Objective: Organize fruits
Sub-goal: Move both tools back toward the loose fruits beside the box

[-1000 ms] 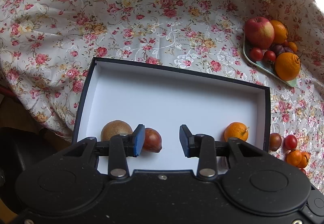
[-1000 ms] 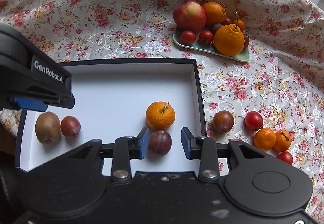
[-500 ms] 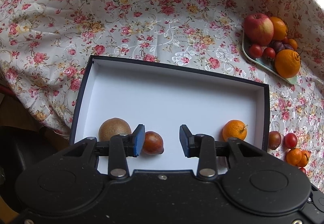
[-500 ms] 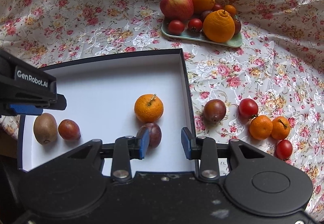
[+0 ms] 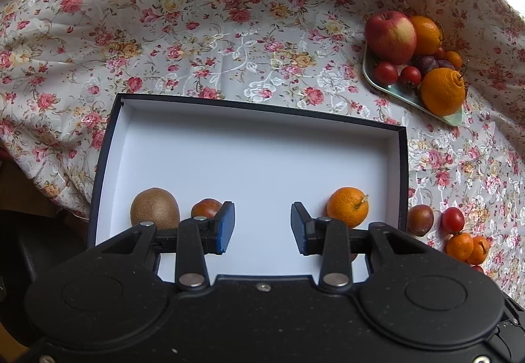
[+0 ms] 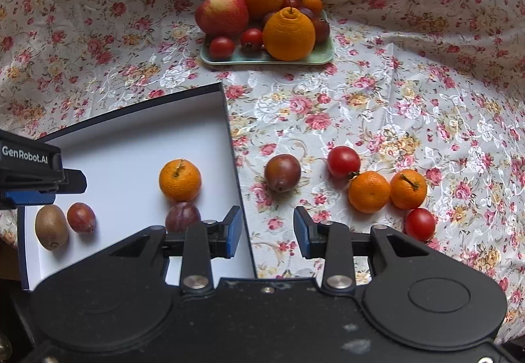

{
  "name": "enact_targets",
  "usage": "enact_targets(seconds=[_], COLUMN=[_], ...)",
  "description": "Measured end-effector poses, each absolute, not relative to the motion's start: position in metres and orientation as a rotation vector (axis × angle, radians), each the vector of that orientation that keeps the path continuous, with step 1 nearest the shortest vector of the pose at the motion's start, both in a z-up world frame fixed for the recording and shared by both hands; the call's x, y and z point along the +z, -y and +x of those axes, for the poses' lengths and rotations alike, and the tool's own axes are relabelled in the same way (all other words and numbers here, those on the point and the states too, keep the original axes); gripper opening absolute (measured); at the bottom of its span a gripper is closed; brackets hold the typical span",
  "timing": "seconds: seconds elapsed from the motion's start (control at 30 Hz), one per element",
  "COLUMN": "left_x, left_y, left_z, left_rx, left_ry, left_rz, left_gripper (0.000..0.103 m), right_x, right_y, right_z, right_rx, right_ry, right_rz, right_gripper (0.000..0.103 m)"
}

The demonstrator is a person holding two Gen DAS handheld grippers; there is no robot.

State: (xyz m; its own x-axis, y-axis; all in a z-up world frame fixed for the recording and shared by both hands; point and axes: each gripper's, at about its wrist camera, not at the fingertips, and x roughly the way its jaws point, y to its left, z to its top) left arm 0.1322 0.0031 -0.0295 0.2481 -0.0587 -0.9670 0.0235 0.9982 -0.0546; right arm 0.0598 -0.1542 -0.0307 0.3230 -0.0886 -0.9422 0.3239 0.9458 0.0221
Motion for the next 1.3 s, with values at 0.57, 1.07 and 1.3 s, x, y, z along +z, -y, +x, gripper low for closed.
enact_targets(seconds=[0.57, 1.07, 1.3], left_x=[-0.032, -0.034, -0.042], left_y=[0.086, 0.188, 0.230], left_z=[0.110, 0.062, 0.023], left_rx=[-0.186, -0.422, -0.609], left_ry=[-1.338, -1.344, -1.357], left_rz=[0.083, 0.210, 0.287], left_gripper=[0.046, 0.046, 0.046], right_x=[-0.035, -0.021, -0.020], right_y=[0.229, 0.325, 0.363], right_z=[0.025, -0.031, -0.054], right_rx=[-0.417, -0.598, -0.691], right_ry=[-1.284, -1.242, -1.236], right_rz=[0.324, 0.435, 0.508], right_gripper=[0.037, 0.037, 0.037])
